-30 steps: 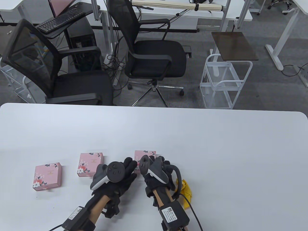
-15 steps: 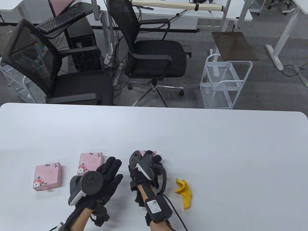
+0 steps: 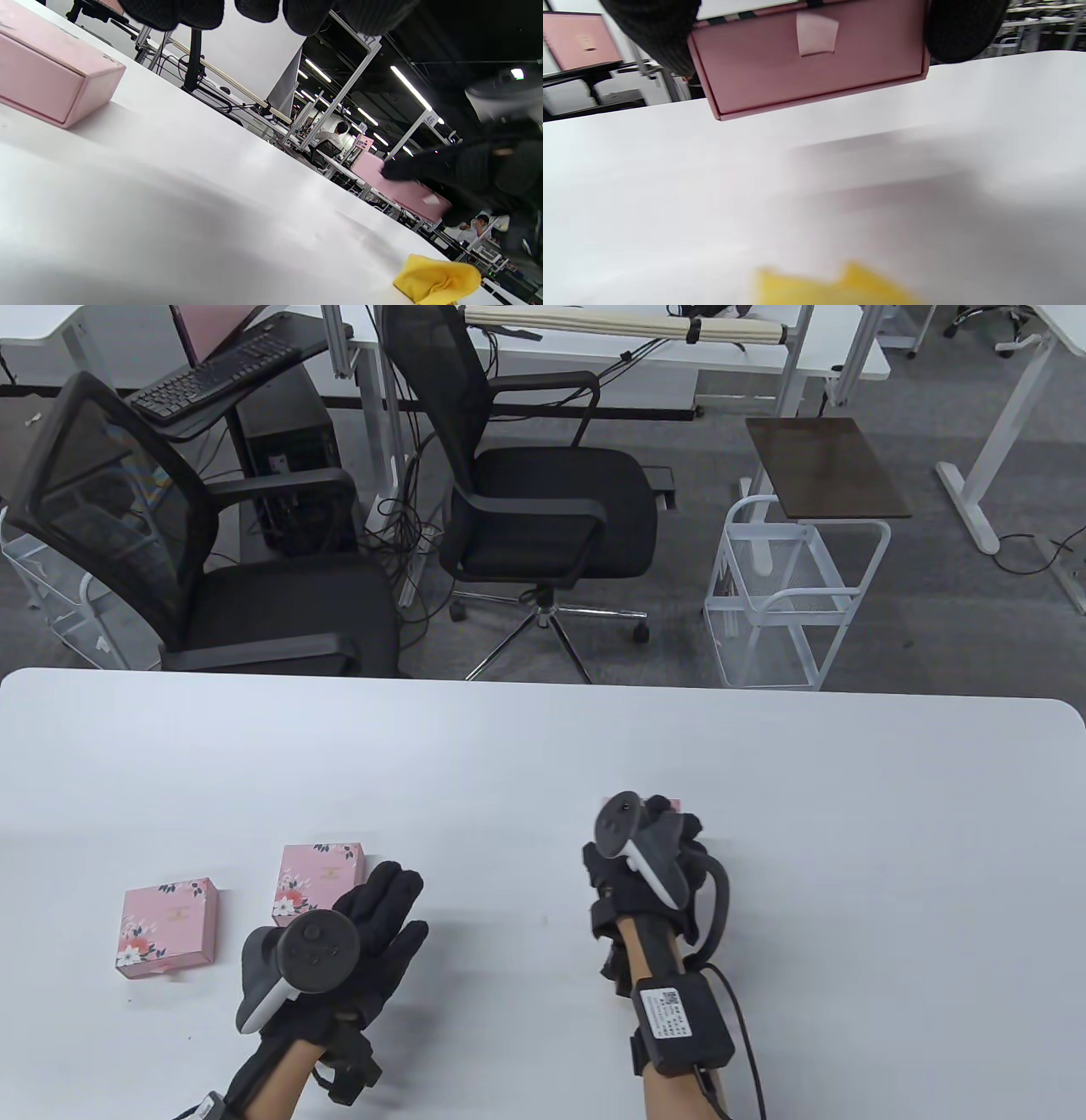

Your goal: Dust necklace

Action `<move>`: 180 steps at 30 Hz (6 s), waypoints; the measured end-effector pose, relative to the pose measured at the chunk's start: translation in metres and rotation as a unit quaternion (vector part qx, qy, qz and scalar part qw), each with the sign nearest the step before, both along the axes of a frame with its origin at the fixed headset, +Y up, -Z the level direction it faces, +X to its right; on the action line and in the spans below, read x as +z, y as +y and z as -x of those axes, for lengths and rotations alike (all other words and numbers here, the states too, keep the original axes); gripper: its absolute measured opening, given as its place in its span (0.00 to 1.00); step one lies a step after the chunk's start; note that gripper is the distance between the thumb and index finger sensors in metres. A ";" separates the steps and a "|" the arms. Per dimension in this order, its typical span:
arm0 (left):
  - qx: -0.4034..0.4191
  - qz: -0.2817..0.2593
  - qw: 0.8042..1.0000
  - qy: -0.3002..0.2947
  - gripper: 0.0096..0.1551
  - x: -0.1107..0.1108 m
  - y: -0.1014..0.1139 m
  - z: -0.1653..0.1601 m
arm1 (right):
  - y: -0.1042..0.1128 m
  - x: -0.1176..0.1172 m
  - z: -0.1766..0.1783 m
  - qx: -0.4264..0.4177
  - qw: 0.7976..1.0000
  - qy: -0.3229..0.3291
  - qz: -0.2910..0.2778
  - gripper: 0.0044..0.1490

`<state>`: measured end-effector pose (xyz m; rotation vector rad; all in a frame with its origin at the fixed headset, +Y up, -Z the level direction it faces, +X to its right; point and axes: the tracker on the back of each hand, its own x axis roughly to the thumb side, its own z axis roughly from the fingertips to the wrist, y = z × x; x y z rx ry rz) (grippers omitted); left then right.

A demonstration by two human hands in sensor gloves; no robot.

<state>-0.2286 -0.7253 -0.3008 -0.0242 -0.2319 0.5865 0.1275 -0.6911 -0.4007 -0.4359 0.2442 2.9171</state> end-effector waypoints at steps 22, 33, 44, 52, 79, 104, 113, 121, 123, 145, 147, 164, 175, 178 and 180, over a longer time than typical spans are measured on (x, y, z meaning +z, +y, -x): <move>0.094 0.026 0.989 0.112 0.34 -0.013 -0.002 0.065 | -0.042 0.023 -0.092 -0.043 0.999 -0.026 0.014 0.64; -0.131 0.139 0.959 0.207 0.53 -0.049 -0.033 0.064 | 0.018 0.095 -0.017 -0.106 0.972 0.123 -0.168 0.50; -0.248 0.242 0.911 0.223 0.63 -0.076 -0.042 0.048 | 0.004 0.119 0.000 -0.092 0.959 0.186 -0.194 0.47; -0.257 0.257 0.904 0.224 0.64 -0.080 -0.025 0.021 | -0.004 0.116 -0.005 -0.120 0.960 0.177 -0.179 0.45; -0.268 0.178 0.940 0.115 0.60 -0.077 -0.039 -0.146 | -0.020 0.115 -0.004 -0.135 0.966 0.181 -0.127 0.45; -0.179 0.039 0.982 -0.051 0.31 -0.031 -0.031 -0.063 | -0.065 0.073 0.091 -0.279 0.947 0.150 0.053 0.31; -0.181 0.060 0.980 -0.064 0.33 -0.038 -0.047 -0.062 | -0.087 0.056 0.111 -0.353 0.931 0.002 0.094 0.36; -0.180 0.080 0.979 -0.056 0.32 -0.044 -0.046 -0.066 | -0.096 0.050 0.112 -0.421 0.900 -0.066 0.091 0.30; -0.182 0.079 0.979 -0.054 0.32 -0.044 -0.047 -0.067 | -0.098 0.049 0.112 -0.425 0.898 -0.078 0.087 0.29; -0.184 0.082 0.978 -0.048 0.32 -0.045 -0.045 -0.069 | -0.097 0.091 0.111 -0.381 0.918 -0.067 0.087 0.24; -0.187 0.082 0.978 -0.049 0.32 -0.045 -0.045 -0.069 | -0.096 0.097 0.111 -0.377 0.920 -0.062 0.089 0.24; -0.189 0.082 0.977 -0.050 0.32 -0.045 -0.046 -0.070 | -0.097 0.129 0.107 -0.383 0.915 -0.041 0.118 0.24; -0.154 0.056 0.985 -0.053 0.35 -0.038 -0.034 -0.064 | -0.073 0.130 0.093 -0.354 0.927 0.011 0.122 0.30; -0.127 0.025 0.991 -0.044 0.35 -0.030 -0.017 -0.057 | -0.049 0.123 0.085 -0.311 0.945 0.037 0.093 0.29; -0.104 0.007 0.994 -0.039 0.35 -0.020 -0.006 -0.051 | -0.035 0.115 0.084 -0.268 0.960 0.052 0.057 0.28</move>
